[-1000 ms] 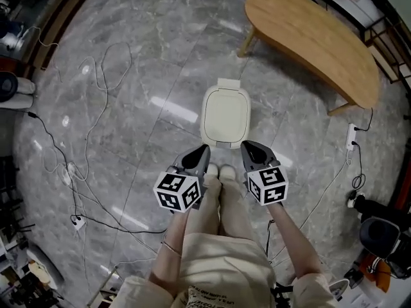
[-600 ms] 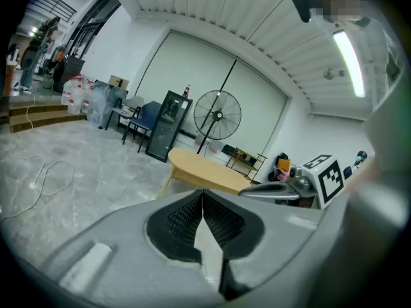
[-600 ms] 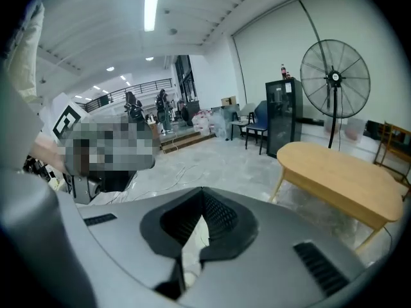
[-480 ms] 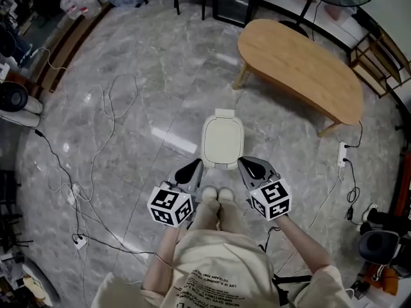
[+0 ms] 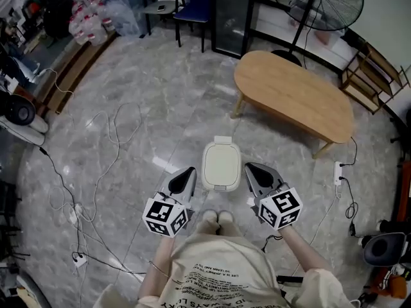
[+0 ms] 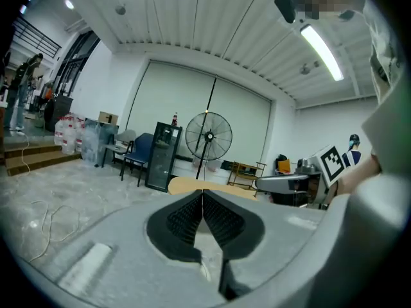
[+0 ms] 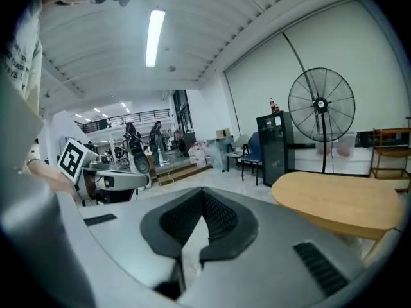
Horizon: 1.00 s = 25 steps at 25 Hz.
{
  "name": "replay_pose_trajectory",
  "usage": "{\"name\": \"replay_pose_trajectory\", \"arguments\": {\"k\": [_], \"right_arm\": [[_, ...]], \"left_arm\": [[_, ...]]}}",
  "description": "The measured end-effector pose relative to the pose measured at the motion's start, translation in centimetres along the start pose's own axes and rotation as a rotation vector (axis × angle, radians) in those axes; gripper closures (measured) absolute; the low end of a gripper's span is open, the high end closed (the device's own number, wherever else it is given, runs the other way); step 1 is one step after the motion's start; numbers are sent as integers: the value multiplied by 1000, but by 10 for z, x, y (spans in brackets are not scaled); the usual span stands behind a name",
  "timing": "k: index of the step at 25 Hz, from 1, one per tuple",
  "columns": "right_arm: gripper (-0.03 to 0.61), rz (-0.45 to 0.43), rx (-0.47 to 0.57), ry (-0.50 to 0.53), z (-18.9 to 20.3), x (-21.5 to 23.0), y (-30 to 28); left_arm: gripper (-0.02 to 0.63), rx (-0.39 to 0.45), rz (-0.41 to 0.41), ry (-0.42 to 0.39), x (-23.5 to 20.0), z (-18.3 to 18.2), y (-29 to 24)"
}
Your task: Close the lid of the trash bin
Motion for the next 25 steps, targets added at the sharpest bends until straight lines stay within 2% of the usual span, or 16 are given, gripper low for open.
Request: {"name": "replay_pose_trajectory", "arguments": {"k": [6,12,18,25], "right_arm": [[574,35,107,-41,-39,13,11],[574,66,193,-69,-62,24,26],[574,92,241,-91,-71,29,33],[574,104,252,-78,-74,33,37]], "left_arm": [[591,67,-23,-36,-1,-30,9],[591,128,-60,-84,-4,-57,17],[591,155,-83,-125,-3,-70,23],[591,163,-107,-144,-3,-74,26]]}}
Point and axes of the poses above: the fingertips, and each gripper's own axes: y backward along the fingers, x to its right, z out of its underside, the point moved 6 cm from there along y, backward along the fingers, and after that the axes turned 15 degrees about z, right-handed, at the moved point
